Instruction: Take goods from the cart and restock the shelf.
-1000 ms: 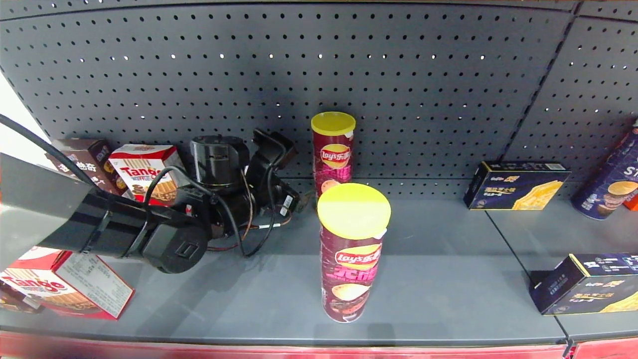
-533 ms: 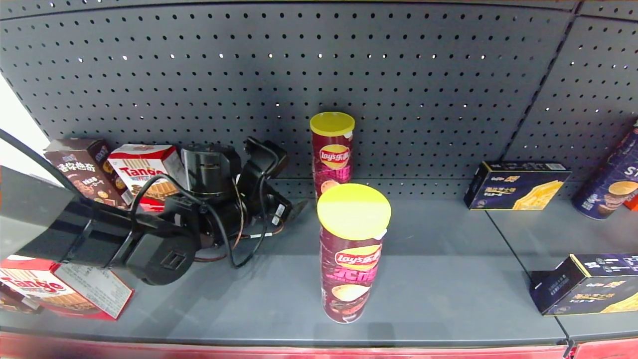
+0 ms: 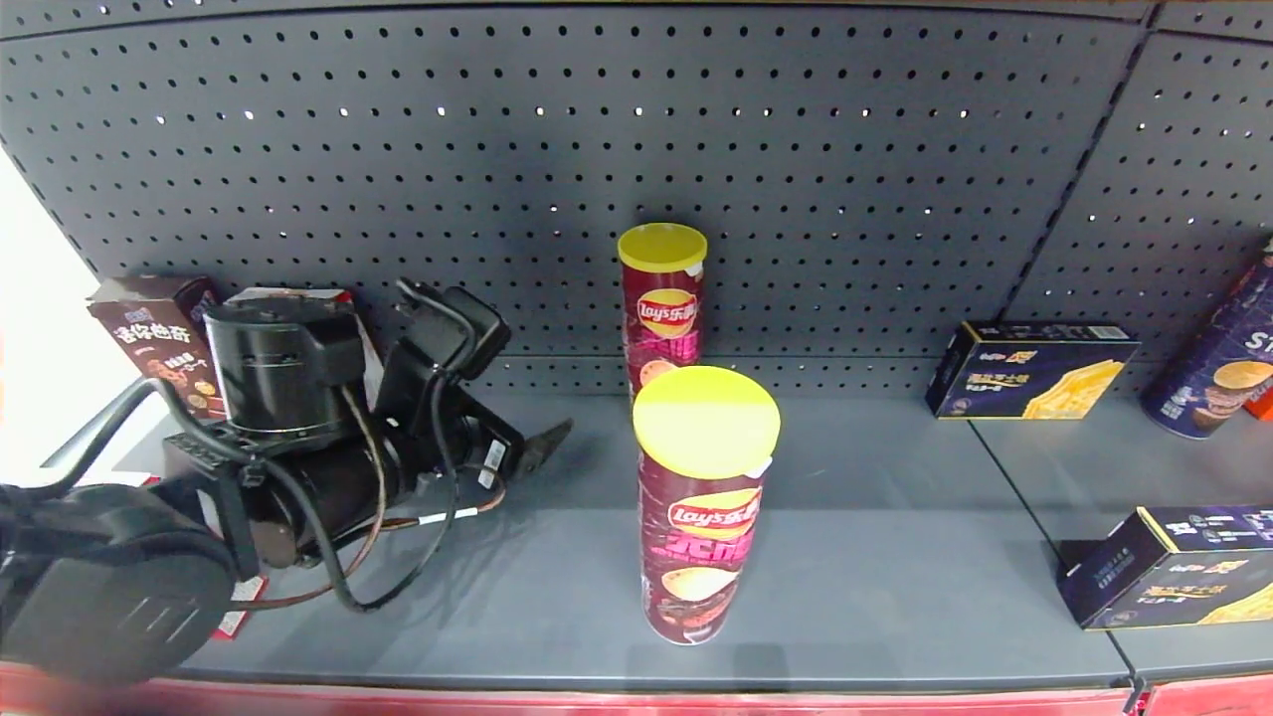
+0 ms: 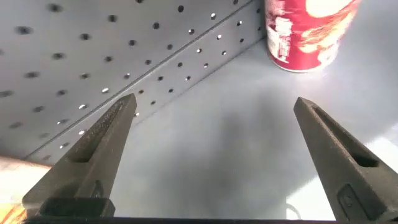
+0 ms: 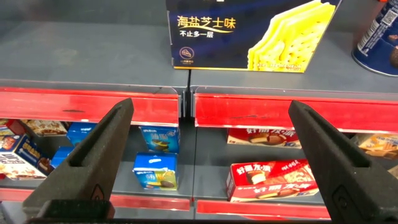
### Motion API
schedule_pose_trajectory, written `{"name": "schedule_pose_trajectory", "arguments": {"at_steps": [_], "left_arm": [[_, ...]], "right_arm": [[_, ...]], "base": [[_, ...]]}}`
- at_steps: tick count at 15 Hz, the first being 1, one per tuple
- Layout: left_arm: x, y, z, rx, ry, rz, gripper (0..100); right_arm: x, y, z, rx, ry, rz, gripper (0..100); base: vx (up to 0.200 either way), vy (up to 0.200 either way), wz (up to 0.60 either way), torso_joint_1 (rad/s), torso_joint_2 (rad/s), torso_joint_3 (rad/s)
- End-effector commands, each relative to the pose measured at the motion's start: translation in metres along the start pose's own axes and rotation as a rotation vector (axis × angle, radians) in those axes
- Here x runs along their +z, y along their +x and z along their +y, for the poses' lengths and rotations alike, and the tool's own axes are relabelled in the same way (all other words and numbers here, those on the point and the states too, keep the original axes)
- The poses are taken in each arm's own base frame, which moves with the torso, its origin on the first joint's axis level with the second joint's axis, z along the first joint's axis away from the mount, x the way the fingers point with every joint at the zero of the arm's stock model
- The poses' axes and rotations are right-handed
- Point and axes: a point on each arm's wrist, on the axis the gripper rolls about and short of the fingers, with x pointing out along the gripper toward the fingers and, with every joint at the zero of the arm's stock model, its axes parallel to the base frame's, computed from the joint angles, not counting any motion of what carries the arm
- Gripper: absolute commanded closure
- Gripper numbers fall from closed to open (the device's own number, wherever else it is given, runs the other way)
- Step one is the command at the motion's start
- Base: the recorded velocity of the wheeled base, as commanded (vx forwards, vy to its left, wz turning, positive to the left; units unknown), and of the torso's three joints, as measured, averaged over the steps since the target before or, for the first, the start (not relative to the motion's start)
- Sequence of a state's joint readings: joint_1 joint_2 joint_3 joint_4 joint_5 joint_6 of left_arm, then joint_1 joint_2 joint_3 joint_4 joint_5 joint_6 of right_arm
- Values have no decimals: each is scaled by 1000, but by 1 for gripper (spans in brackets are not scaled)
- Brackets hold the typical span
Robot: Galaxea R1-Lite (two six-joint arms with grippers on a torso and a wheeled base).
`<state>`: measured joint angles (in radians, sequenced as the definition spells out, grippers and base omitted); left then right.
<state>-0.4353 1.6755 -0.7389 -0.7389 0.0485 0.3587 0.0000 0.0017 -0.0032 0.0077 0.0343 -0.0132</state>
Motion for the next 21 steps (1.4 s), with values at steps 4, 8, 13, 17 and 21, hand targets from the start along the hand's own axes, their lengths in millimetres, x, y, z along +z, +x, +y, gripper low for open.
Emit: {"name": "schedule_pose_trajectory", "arguments": {"at_steps": [4, 8, 13, 17, 21], "left_arm": [[34, -61, 4, 30, -7, -166, 0], [42, -127, 4, 13, -70, -305, 0], [-8, -207, -11, -53, -74, -389, 0], [-60, -268, -11, 63, -97, -472, 0], [-97, -283, -21, 303, -107, -452, 0]], "right_arm": [[0, 0, 0, 1, -1, 1, 0], [0, 0, 0, 0, -1, 2, 0], [0, 0, 0, 1, -1, 1, 0], [0, 0, 0, 0, -1, 2, 0], [0, 0, 0, 0, -1, 2, 0]], "base": [[0, 0, 0, 0, 0, 0], [0, 0, 0, 0, 0, 0], [0, 0, 0, 0, 0, 0], [0, 0, 0, 0, 0, 0], [0, 0, 0, 0, 0, 0]]}}
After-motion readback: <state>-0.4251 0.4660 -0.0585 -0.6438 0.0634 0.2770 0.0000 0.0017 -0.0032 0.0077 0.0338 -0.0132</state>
